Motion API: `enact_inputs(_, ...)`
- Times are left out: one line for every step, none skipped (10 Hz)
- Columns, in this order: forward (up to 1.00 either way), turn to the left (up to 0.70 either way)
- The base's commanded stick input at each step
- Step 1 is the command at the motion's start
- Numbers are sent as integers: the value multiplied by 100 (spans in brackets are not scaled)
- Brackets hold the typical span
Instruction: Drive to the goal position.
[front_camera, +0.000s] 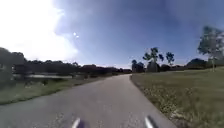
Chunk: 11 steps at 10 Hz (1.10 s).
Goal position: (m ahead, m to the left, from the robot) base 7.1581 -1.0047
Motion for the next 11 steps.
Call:
enact_inputs(70,0)
enact_inputs(70,0)
enact_inputs(70,0)
enact_inputs(70,0)
enact_inputs(70,0)
enact_inputs(70,0)
enact_inputs(70,0)
enact_inputs(70,0)
enact_inputs(70,0)
enact_inputs(70,0)
enact_inputs(70,0)
